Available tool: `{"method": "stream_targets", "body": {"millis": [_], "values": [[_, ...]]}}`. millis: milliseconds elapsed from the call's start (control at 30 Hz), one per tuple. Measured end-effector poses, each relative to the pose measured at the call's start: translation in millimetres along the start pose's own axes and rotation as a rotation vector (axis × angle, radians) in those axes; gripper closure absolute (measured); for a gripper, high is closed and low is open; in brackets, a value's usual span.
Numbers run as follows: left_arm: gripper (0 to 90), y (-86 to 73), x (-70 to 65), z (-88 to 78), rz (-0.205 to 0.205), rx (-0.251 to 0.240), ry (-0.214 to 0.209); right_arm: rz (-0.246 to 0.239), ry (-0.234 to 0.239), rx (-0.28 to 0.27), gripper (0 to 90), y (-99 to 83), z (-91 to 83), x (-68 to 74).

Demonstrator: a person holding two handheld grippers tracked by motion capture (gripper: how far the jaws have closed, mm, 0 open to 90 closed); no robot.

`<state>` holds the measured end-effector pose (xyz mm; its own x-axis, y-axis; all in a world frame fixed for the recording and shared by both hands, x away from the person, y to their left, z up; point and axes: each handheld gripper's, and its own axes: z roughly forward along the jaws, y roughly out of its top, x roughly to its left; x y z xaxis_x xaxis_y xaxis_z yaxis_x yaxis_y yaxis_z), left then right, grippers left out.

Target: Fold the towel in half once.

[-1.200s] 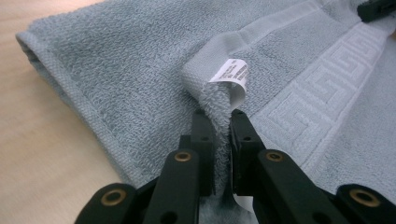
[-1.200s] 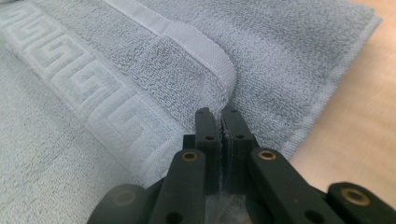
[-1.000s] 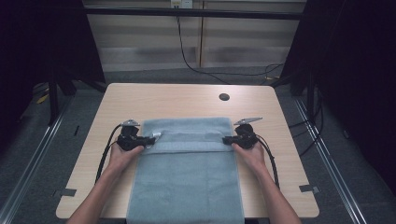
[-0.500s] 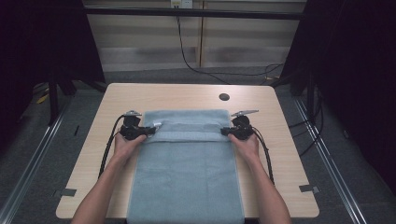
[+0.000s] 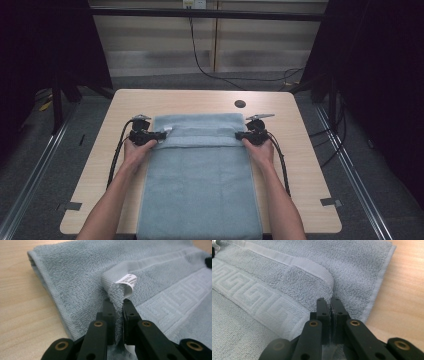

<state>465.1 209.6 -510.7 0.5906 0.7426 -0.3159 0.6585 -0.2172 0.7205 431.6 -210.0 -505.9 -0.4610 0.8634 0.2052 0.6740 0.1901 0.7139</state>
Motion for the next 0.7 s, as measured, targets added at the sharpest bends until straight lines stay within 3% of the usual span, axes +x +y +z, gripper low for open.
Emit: {"method": "stream_targets", "body": {"millis": [100, 200, 267, 400, 700], "values": [[83.8, 4.5, 1.8, 1.3, -0.021, -0.013, 0.007, 0.031, 0.001, -0.005, 87.0, 6.1, 4.3, -5.3], [84.0, 12.1, 0.9, -1.8, -0.02, -0.039, 0.016, 0.002, -0.012, 0.004, 87.0, 14.7, 5.2, -3.3], [84.0, 17.9, -1.1, -7.7, -0.019, -0.075, 0.006, 0.0, 0.001, -0.025, 87.1, 20.4, -1.2, -4.4], [83.9, 30.6, -9.3, -26.1, 0.01, -0.134, -0.027, 0.011, 0.046, -0.113, 87.1, 29.2, -26.1, -7.2], [83.8, 69.3, -45.3, -87.3, 0.108, -0.282, -0.047, -0.06, 0.069, -0.279, 86.9, 60.1, -90.4, 11.3]]}}
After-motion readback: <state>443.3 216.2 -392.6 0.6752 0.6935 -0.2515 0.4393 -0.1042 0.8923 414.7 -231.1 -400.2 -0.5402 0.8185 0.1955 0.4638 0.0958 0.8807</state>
